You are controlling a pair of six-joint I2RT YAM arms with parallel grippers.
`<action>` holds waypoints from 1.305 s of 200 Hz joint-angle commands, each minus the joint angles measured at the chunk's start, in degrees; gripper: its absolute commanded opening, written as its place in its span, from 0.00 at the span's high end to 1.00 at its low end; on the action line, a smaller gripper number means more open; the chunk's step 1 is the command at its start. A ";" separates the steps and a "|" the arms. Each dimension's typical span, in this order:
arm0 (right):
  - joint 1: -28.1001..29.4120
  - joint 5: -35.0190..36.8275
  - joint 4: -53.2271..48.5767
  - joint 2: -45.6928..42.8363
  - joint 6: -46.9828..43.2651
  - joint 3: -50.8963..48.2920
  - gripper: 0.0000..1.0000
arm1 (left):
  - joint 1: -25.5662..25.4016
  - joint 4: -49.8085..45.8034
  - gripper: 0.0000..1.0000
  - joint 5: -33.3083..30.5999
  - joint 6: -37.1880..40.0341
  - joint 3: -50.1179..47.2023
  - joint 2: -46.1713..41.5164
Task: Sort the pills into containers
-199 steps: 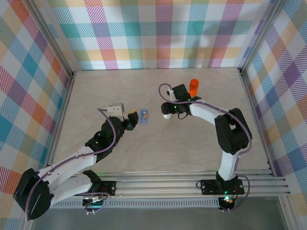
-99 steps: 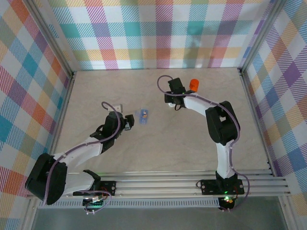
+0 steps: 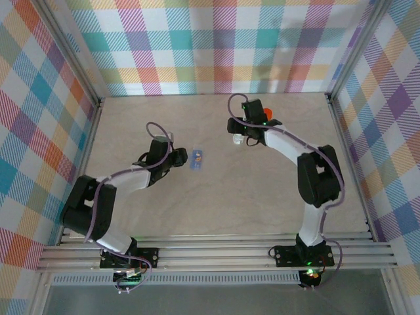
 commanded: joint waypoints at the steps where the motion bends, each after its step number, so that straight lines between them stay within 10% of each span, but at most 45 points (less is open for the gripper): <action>1: 0.28 -3.44 0.06 -5.90 -1.21 -3.09 0.24 | 1.21 1.37 0.53 4.61 0.93 3.01 3.02; 261: 0.29 -8.28 -1.71 -17.45 -3.05 -13.79 0.24 | 1.18 2.63 0.83 11.33 4.27 7.85 11.77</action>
